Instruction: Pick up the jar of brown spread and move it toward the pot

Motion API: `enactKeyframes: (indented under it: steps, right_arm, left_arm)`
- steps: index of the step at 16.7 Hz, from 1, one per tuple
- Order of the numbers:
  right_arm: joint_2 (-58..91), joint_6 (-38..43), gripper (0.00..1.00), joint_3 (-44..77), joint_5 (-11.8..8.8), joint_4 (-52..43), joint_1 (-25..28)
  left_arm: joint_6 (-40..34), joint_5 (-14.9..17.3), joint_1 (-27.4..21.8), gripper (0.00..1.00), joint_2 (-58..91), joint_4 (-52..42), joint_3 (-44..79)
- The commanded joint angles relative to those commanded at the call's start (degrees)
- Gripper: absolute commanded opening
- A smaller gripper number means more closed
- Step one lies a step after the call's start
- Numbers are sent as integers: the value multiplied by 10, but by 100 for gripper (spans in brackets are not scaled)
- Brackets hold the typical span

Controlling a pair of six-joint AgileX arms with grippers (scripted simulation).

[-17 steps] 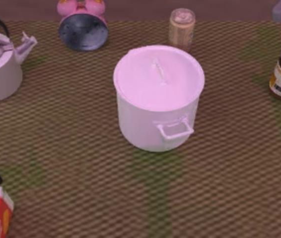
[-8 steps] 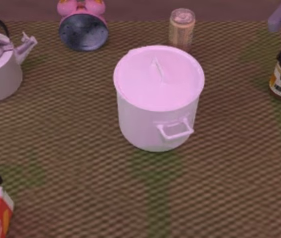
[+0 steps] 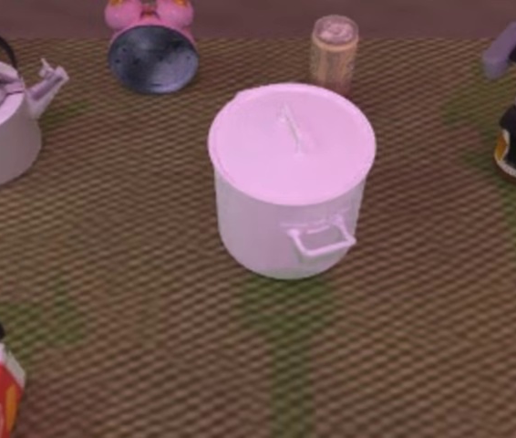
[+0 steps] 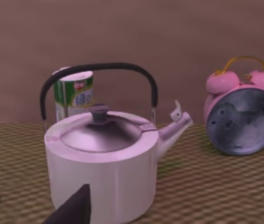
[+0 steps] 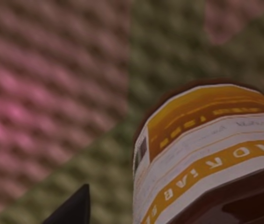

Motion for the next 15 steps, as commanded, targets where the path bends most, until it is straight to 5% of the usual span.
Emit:
enactKeyframes:
  steps: [13, 15]
  right_arm:
    - [0, 0, 2, 0, 0, 0, 0]
    - [0, 0, 0, 0, 0, 0, 0]
  left_arm:
    - [0, 0, 0, 100, 0, 0, 0]
    - [0, 0, 0, 100, 0, 0, 0]
